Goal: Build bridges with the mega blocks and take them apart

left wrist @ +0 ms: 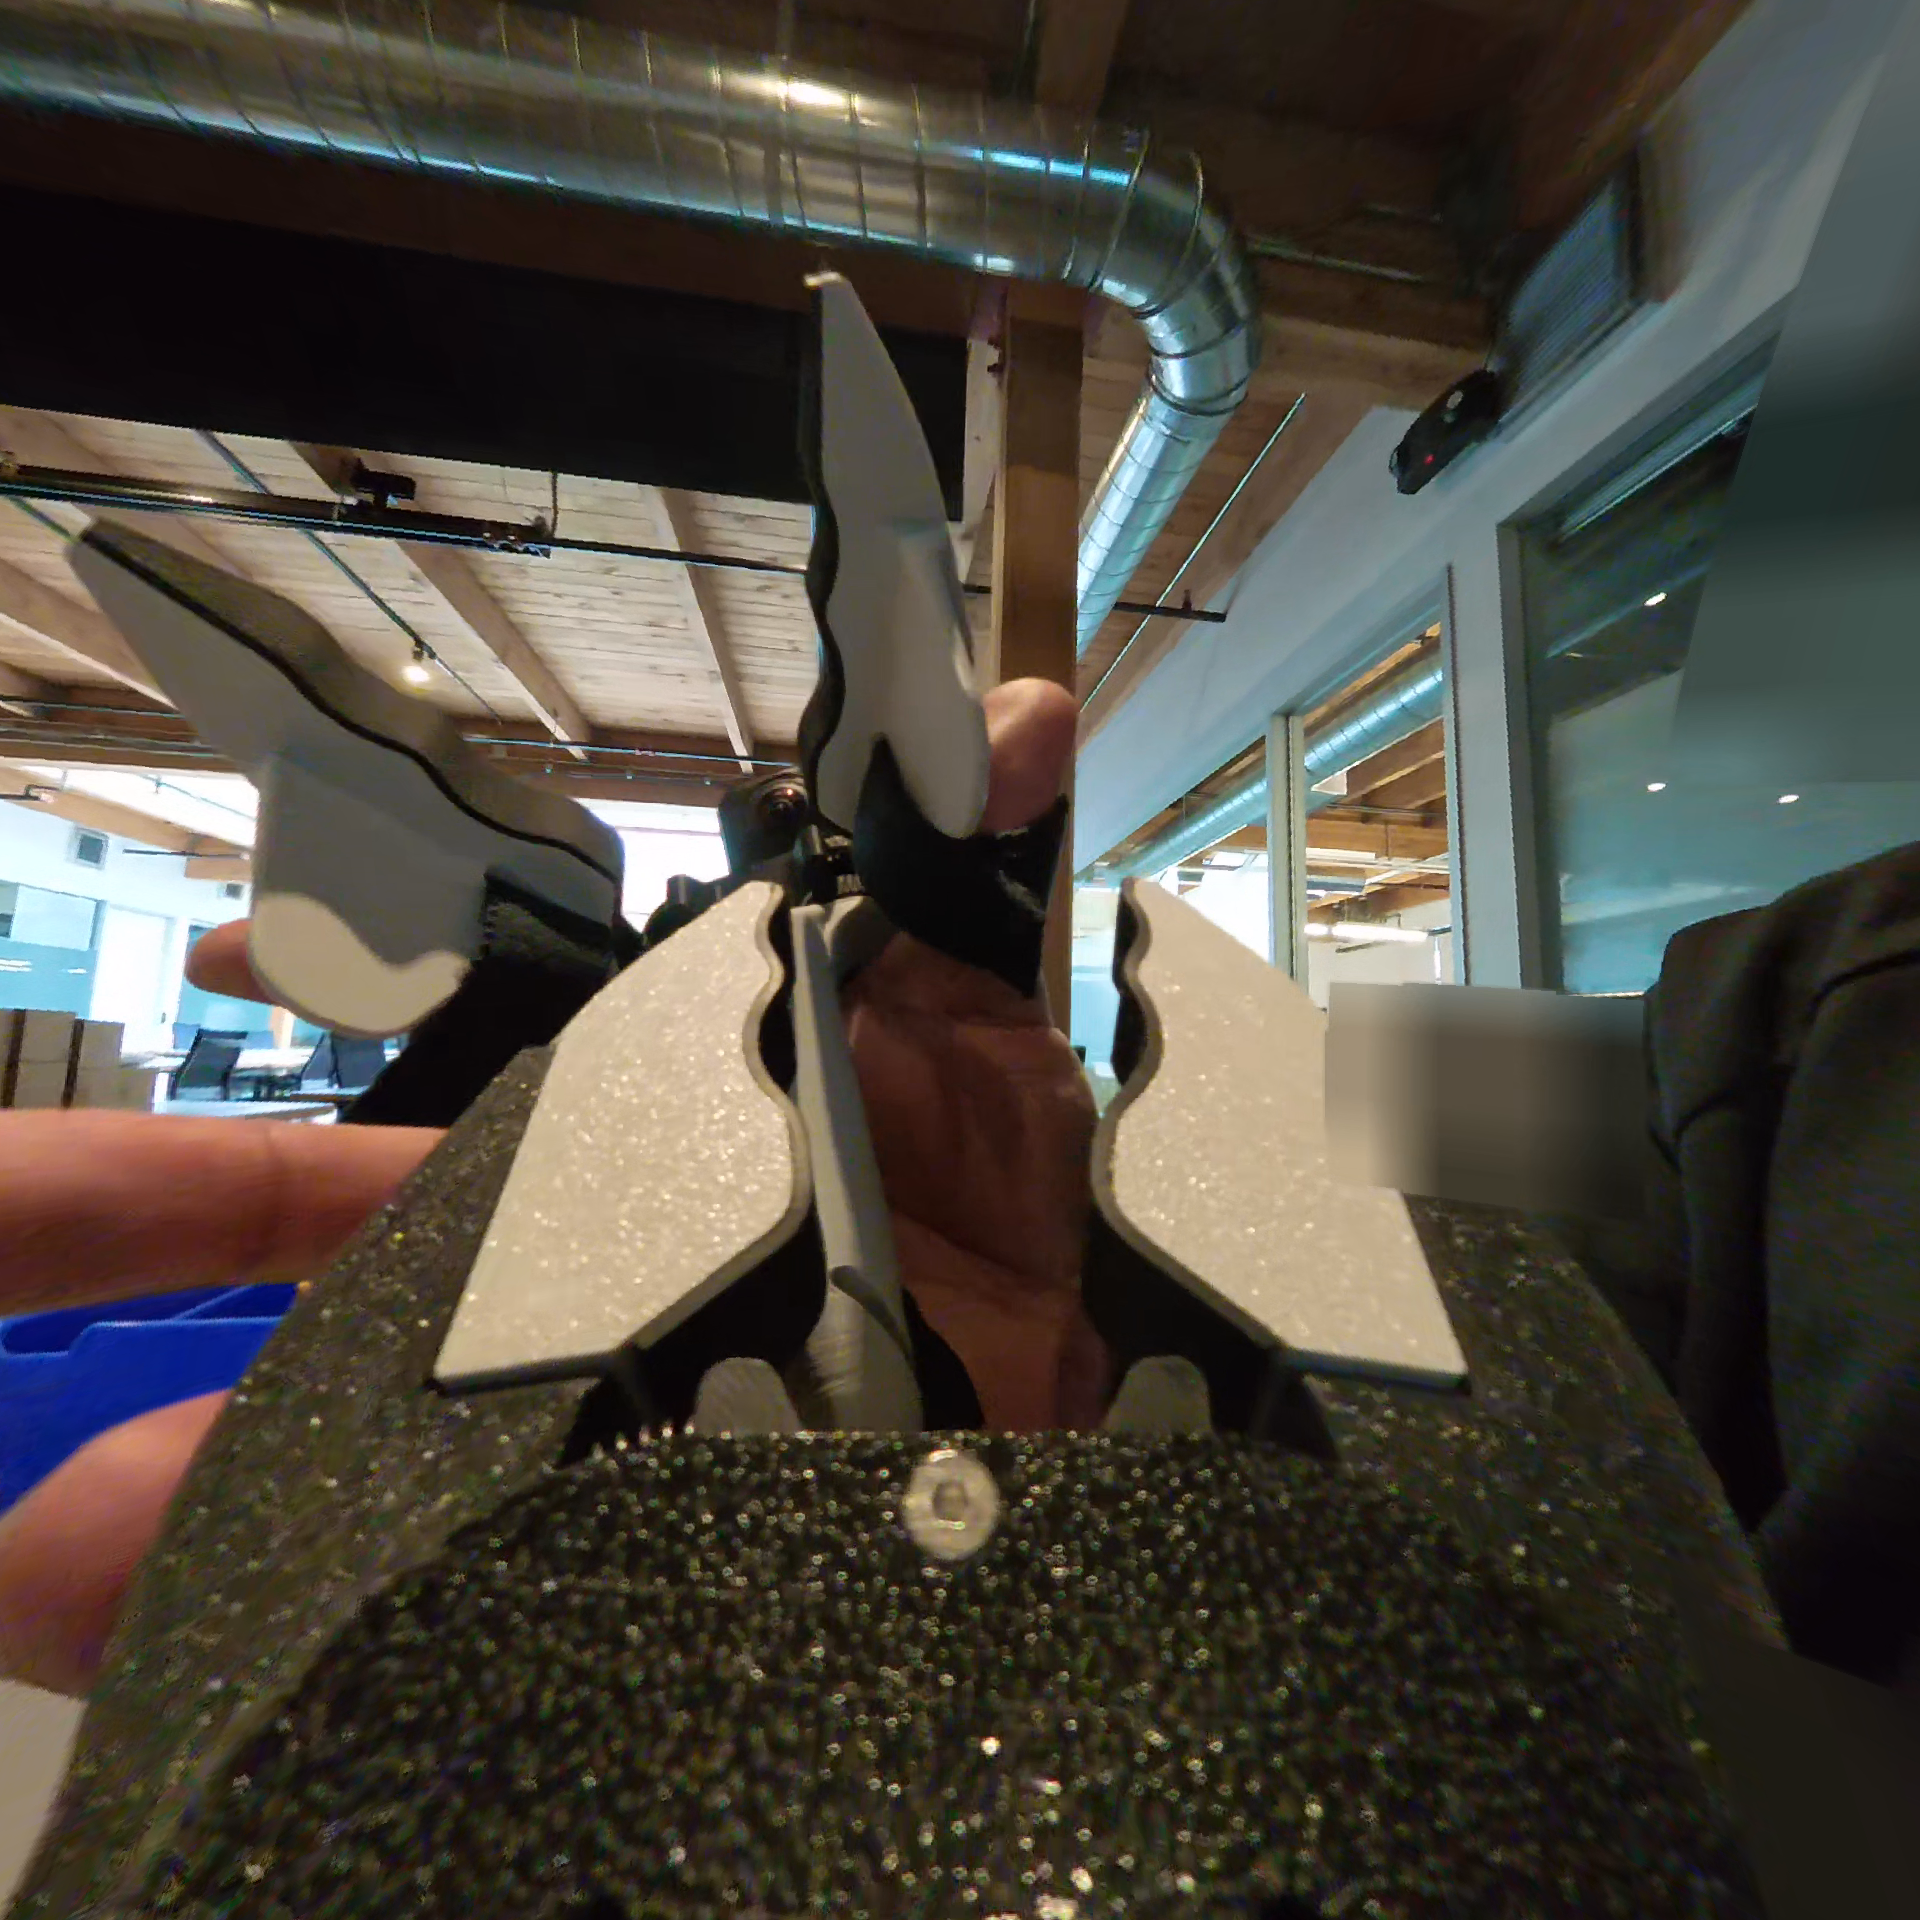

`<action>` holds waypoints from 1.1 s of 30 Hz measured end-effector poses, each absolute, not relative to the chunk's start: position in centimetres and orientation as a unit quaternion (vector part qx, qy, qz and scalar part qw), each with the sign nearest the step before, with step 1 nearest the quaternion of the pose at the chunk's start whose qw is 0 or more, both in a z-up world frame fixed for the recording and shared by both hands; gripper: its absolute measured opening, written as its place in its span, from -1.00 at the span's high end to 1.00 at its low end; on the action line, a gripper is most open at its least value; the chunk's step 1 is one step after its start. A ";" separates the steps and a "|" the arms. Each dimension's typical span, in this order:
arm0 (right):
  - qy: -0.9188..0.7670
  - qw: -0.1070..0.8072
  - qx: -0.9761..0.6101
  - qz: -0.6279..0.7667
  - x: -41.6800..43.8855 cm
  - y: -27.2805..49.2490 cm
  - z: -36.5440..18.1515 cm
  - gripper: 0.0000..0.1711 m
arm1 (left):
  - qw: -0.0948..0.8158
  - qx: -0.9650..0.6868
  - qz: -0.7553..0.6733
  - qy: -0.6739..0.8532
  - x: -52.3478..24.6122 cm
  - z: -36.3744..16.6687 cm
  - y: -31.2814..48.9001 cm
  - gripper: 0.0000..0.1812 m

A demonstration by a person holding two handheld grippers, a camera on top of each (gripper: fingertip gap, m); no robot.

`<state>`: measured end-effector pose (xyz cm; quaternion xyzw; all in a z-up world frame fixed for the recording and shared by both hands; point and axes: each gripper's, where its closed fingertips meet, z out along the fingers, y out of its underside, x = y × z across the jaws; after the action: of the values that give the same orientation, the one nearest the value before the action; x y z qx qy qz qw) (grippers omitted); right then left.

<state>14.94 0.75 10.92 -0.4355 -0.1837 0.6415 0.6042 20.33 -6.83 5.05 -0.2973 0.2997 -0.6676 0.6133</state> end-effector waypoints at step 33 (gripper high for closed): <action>-0.276 0.674 -0.378 0.571 10.7 -1.9 4.3 0.01 | 0.715 -0.196 -0.670 0.035 5.3 9.4 -0.2 0.46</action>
<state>10.68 -1.85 4.28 -0.3780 -0.2760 0.5712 0.6743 5.34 -0.23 9.39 -0.1955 0.0345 -0.6702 0.7151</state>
